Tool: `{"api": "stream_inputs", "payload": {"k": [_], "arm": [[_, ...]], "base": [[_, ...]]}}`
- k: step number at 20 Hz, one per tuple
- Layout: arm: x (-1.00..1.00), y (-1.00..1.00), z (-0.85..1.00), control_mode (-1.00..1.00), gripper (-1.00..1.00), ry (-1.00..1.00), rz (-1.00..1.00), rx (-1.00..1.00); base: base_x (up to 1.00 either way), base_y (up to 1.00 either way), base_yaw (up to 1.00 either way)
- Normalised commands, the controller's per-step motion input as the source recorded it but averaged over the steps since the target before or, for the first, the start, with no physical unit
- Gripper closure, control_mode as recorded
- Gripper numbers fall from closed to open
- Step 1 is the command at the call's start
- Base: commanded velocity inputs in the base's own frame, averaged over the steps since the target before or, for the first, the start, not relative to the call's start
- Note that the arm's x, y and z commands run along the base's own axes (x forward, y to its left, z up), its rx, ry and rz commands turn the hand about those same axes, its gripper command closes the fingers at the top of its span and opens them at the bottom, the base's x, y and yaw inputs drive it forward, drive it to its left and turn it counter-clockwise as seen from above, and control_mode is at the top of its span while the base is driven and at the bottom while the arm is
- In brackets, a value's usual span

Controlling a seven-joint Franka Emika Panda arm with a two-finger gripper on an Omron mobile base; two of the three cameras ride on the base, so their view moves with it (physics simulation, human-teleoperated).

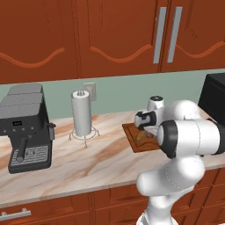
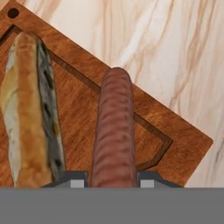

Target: Retrieve the sausage and cheese from the fridge and place them on the cutting board on the counter.

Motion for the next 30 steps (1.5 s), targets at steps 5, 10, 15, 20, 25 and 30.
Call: {"api": "stream_inputs", "payload": {"k": [5, 10, 15, 20, 25, 30], "arm": [[0.12, 0.00, -0.30, -1.00, 1.00, 0.00, -0.04, 0.03], [0.00, 0.00, -0.30, -1.00, 1.00, 0.00, -0.03, 0.00], [-0.15, -0.08, -0.27, -1.00, -1.00, 0.00, -0.02, 0.00], [-0.13, -0.09, -0.11, -1.00, -1.00, 0.00, -0.02, 0.01], [-0.15, -0.01, 0.05, -1.00, -1.00, 0.00, -0.05, 0.04], [-0.18, 0.03, 0.41, -1.00, -1.00, -0.01, -0.05, 0.01]], "base": [[0.00, 0.00, 0.00], [0.00, 0.00, 0.00], [0.00, 0.00, 0.00], [0.00, 0.00, 0.00], [0.00, 0.00, 0.00], [0.00, 0.00, 0.00]]}}
